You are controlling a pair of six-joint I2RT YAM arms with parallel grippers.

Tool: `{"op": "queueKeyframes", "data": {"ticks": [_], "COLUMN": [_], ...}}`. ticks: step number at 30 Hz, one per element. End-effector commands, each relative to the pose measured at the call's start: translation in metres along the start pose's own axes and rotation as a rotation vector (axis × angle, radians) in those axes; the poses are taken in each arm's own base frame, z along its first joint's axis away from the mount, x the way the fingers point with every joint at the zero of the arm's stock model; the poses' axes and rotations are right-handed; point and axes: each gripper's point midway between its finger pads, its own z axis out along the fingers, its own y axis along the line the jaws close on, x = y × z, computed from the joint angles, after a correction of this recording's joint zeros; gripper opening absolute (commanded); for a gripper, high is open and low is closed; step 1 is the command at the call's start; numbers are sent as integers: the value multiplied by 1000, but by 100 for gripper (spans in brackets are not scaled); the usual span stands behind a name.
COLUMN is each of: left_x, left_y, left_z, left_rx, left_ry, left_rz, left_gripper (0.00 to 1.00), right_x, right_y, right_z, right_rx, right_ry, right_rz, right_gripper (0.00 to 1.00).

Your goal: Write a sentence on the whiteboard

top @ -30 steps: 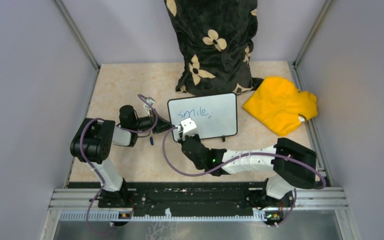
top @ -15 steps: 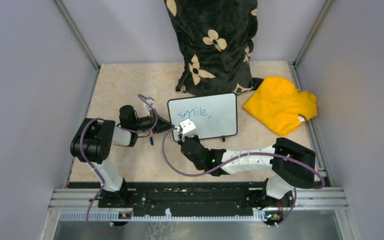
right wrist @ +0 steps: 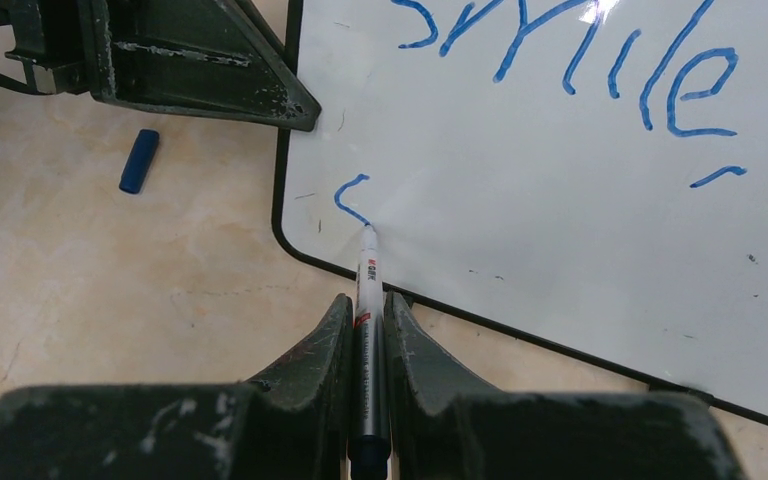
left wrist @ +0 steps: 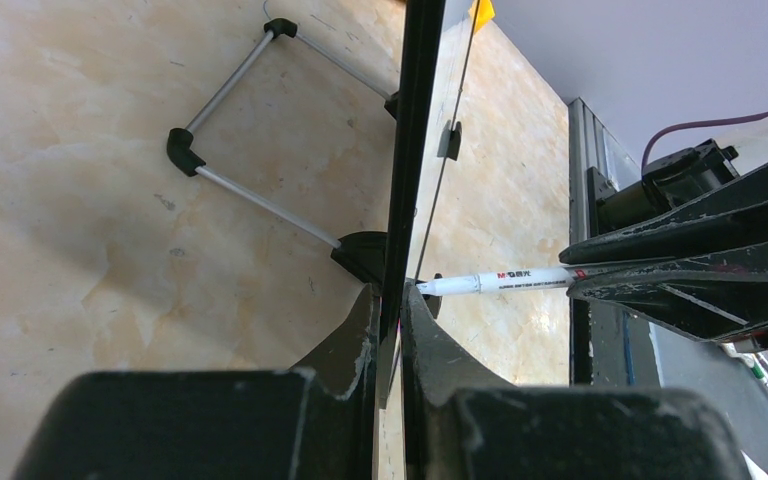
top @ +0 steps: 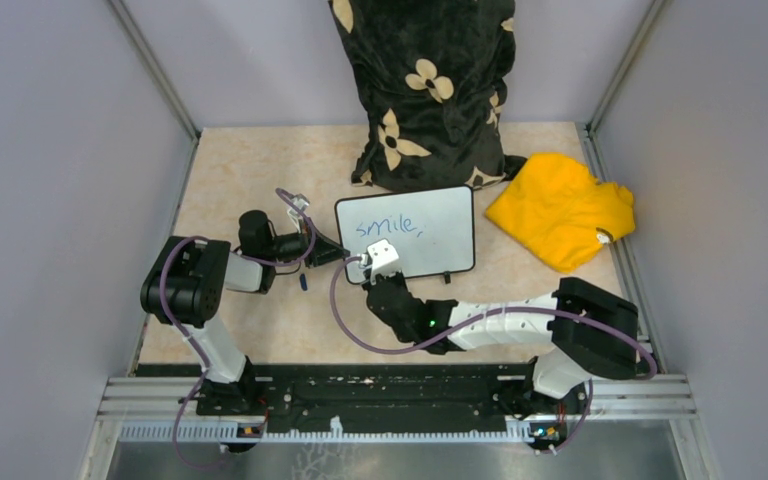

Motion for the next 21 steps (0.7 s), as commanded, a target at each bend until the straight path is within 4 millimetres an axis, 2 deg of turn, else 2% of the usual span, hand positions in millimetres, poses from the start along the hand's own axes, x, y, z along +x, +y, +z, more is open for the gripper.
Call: {"op": "queueKeyframes", "data": {"ticks": [1, 21], "left_x": [7, 7], "left_y": [3, 3], "left_z": [5, 5], "left_rx": [-3, -3], "left_ry": [23, 24], "left_rz": [-25, -23], "left_gripper": [0, 0], "right_x": [-7, -15], "right_y": [-7, 19], "right_z": [-5, 3], "right_rx": [17, -73], "right_ry": [-21, -31], "right_rz": [36, 43], "right_gripper": [0, 0]}}
